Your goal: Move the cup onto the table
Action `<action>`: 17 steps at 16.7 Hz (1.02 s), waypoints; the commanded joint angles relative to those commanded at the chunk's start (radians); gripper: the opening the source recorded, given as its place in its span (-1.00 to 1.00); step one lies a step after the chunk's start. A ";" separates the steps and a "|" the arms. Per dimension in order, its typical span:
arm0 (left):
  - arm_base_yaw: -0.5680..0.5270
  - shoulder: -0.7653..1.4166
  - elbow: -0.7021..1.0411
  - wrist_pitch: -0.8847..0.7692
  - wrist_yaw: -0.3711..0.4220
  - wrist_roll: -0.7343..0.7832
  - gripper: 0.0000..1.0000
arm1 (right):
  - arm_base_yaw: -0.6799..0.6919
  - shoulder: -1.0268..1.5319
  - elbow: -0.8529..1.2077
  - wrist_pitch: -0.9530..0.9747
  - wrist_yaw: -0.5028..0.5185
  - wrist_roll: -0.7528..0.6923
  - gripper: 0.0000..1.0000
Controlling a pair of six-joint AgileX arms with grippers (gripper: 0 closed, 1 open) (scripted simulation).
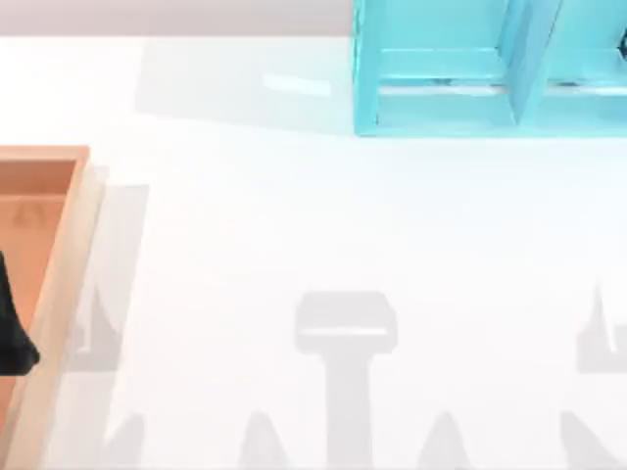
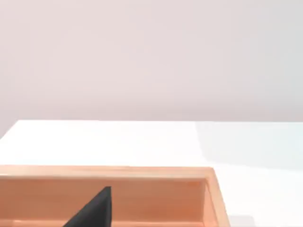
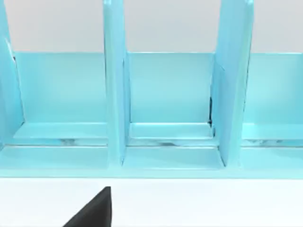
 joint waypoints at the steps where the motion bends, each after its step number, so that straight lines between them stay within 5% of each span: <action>1: 0.000 0.000 0.000 0.000 0.000 0.000 1.00 | 0.000 0.000 0.000 0.000 0.000 0.000 1.00; 8: 0.044 0.225 0.206 -0.210 -0.001 0.047 1.00 | 0.000 0.000 0.000 0.000 0.000 0.000 1.00; 17: 0.170 1.015 0.816 -0.843 -0.002 0.183 1.00 | 0.000 0.000 0.000 0.000 0.000 0.000 1.00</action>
